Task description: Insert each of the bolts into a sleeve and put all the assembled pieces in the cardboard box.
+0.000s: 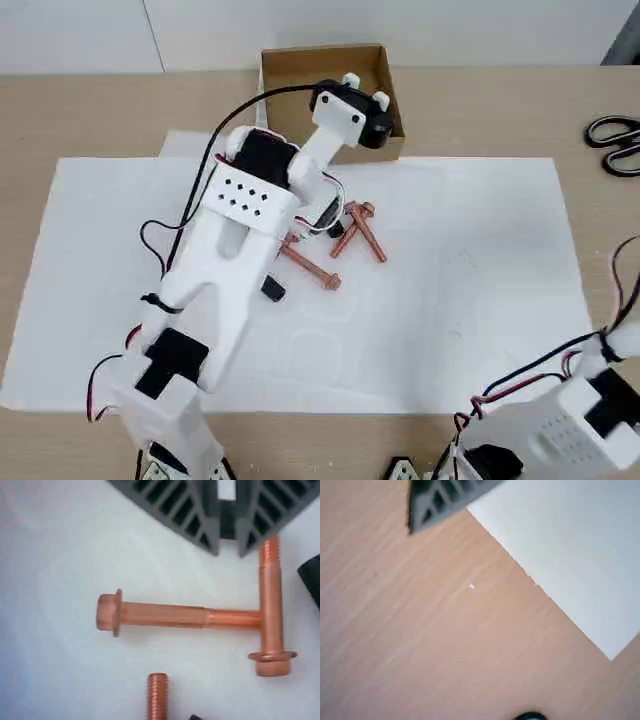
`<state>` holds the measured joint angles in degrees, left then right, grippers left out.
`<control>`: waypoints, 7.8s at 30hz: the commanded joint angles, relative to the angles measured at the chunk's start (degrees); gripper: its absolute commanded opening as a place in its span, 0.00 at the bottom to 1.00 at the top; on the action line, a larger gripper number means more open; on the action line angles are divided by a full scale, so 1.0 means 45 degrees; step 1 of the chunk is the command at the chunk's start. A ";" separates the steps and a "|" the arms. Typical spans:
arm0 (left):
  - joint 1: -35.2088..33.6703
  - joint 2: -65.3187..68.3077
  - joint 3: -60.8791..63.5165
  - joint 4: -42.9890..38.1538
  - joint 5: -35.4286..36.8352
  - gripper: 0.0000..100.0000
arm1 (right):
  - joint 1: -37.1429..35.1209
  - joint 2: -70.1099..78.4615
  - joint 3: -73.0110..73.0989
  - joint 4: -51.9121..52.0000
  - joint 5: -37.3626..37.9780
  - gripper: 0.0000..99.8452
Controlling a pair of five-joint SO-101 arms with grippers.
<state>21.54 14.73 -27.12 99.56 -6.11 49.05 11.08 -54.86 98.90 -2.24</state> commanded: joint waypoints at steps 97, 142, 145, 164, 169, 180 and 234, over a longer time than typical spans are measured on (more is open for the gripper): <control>-0.5568 -0.0547 0.7590 -0.5802 -0.0899 0.01 | -0.7824 -0.0361 0.3653 0.0010 0.1328 0.16; -0.5665 0.1153 0.2022 -0.1016 -0.0567 0.01 | -0.9758 -0.1338 0.4024 0.0264 0.2266 0.16; -0.6017 0.1133 0.0908 -0.0059 -0.0567 0.01 | -1.1556 -0.2589 0.5275 0.0244 0.2305 0.16; -1.0940 -0.6037 0.3683 0.0176 -0.0567 0.01 | -1.7475 0.0068 0.9709 -0.0772 0.2305 0.15; -1.3226 -0.7443 0.5050 0.0176 -0.0840 0.01 | -1.8960 0.0225 0.9709 -0.1221 0.2344 0.15; -1.5824 -1.0862 0.9211 -0.1407 -0.0821 0.01 | -2.0132 0.0381 0.9729 -0.1807 0.4474 0.15; -1.5766 -1.4515 1.2864 -0.1993 -0.0840 0.01 | -2.1265 0.5871 0.4708 -0.2002 0.3634 0.21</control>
<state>-49.14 -49.45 30.64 92.00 -9.63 -46.07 37.89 -30.68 90.99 14.81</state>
